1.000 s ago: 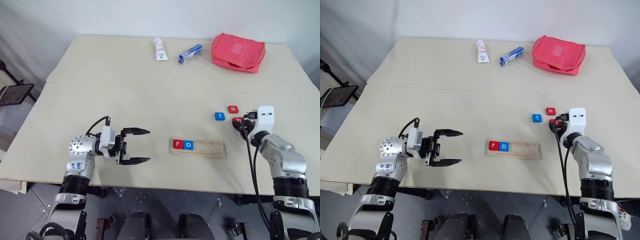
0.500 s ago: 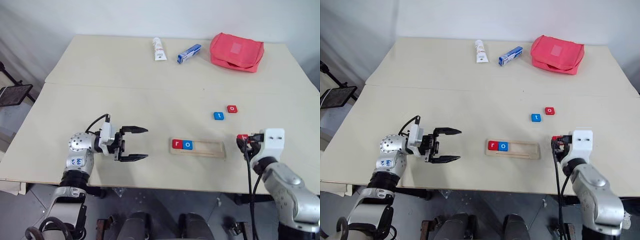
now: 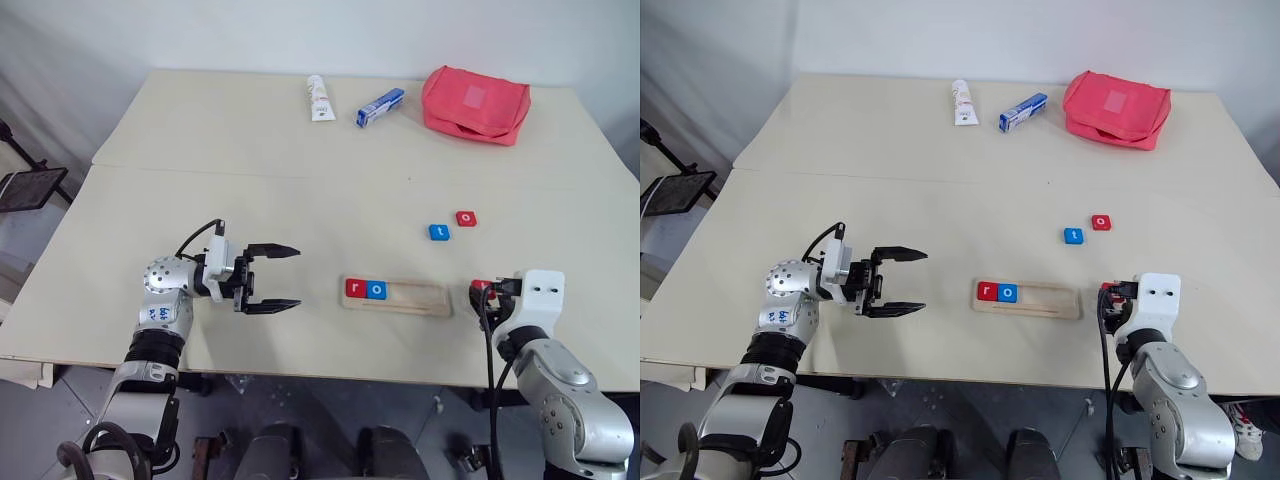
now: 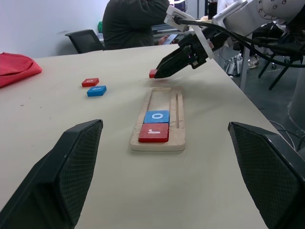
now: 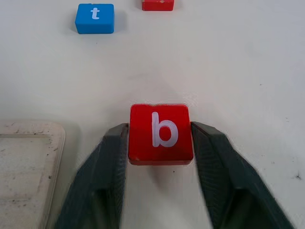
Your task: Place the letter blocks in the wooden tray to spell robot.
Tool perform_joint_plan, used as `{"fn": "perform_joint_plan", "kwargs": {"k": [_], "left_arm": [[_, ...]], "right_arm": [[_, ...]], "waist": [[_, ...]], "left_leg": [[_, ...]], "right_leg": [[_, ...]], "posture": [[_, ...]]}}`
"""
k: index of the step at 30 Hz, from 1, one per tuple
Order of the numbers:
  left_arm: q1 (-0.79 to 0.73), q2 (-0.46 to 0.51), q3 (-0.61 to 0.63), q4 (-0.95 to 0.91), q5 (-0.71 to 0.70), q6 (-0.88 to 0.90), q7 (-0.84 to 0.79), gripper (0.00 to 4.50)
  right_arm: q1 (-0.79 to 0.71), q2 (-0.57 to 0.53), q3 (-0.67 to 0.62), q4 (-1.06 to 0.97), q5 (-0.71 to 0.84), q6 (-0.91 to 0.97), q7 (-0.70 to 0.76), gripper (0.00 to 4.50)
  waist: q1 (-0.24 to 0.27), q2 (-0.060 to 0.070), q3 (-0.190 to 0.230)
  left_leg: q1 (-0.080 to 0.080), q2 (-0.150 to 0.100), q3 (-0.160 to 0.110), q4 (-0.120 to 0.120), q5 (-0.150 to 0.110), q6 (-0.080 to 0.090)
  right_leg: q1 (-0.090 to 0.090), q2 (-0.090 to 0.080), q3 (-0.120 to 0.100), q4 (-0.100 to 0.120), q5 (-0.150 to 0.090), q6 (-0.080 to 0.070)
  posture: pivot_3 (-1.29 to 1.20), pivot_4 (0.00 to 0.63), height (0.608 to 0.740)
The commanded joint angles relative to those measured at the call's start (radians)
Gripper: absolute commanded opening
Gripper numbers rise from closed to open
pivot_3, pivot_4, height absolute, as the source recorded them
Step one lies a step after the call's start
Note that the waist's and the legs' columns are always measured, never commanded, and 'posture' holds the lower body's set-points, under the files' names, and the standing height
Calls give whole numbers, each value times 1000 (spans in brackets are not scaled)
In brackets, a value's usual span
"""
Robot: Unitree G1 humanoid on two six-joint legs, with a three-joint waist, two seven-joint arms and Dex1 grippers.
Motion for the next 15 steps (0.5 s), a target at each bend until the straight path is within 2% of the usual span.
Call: {"fn": "perform_joint_plan", "kwargs": {"k": [1,4,7,10,12,15], "left_arm": [[7,14,2,-34,-11,7,-43,4500],[17,20,2,-46,-17,19,-50,4500],[20,23,1,-53,-21,29,-52,4500],[40,32,-6,-87,-40,63,-82,4500],[49,35,-9,-105,-48,77,-91,4500],[54,34,-22,-103,-40,64,-104,4500]], "right_arm": [[14,1,-19,-30,-5,-24,0,3501],[23,-12,-16,-47,7,-25,21,4463],[26,-28,-14,-56,12,-24,46,4463],[40,-186,-14,-76,40,-38,219,4463],[42,-247,-20,-70,60,-54,283,4463],[46,-433,-1,1,40,-109,466,4463]], "waist": [[0,0,0],[-1,0,0],[-1,0,0],[0,0,0],[0,0,0],[2,0,0]], "left_leg": [[0,0,0,0,0,0],[0,0,0,0,0,0],[0,0,0,0,0,0],[0,0,0,0,0,0],[0,-1,0,0,0,1],[0,1,0,0,0,1]], "right_leg": [[0,0,0,0,0,0],[0,0,0,0,0,0],[0,0,0,0,0,0],[0,0,1,0,0,0],[0,0,2,-1,0,0],[1,1,1,-1,0,0]], "posture": [[0,150,740],[0,150,740],[0,150,740],[0,150,740],[0,150,740],[0,150,740]]}}
